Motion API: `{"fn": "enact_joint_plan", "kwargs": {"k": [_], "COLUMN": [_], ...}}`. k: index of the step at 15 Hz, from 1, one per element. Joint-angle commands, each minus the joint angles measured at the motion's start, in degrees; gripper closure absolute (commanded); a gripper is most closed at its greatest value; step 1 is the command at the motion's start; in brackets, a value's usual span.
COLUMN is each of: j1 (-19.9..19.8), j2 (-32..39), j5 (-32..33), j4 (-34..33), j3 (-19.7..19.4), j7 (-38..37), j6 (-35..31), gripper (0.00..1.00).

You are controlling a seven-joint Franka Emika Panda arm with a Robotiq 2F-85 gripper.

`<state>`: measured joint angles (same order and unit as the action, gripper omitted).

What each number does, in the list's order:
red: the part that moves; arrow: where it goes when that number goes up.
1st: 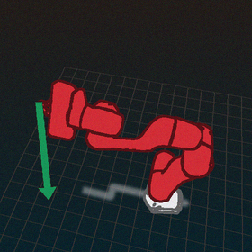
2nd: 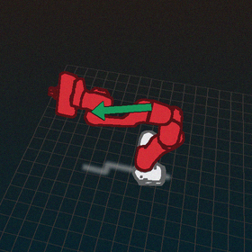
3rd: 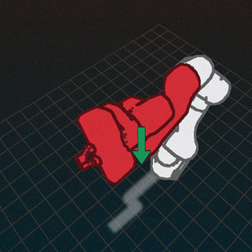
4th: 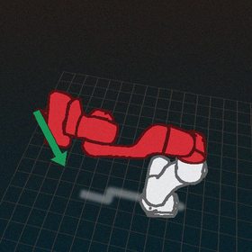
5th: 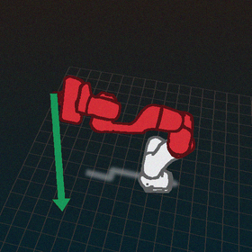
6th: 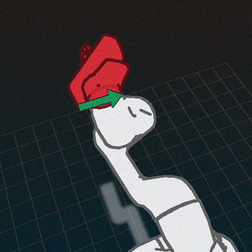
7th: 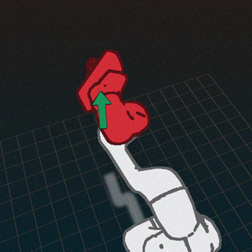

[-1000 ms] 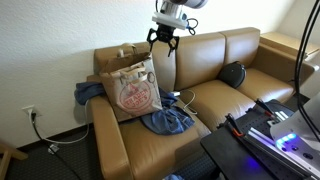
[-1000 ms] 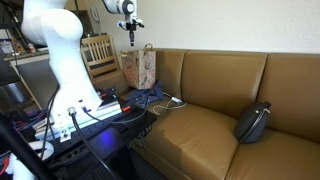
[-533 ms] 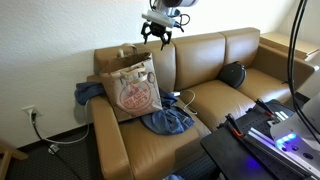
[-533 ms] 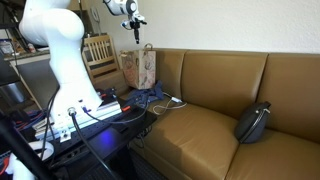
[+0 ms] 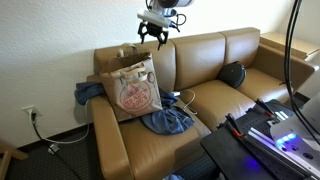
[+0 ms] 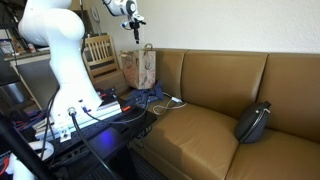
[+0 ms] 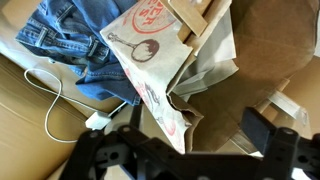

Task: Move the bag to the right and place the blue cloth inside it

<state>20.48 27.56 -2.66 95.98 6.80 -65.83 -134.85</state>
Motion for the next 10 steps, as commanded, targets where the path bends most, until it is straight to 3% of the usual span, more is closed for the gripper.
{"fn": "enact_joint_plan", "kwargs": {"k": [1, 10], "j1": [0.7, 5.3], "j2": [3.4, 12.6], "j5": [0.3, 3.7], "j4": [-2.1, -6.8], "j3": [-0.3, -3.8], "j7": [-0.4, -6.1], "j6": [0.8, -3.2], "gripper": [0.00, 0.00]}}
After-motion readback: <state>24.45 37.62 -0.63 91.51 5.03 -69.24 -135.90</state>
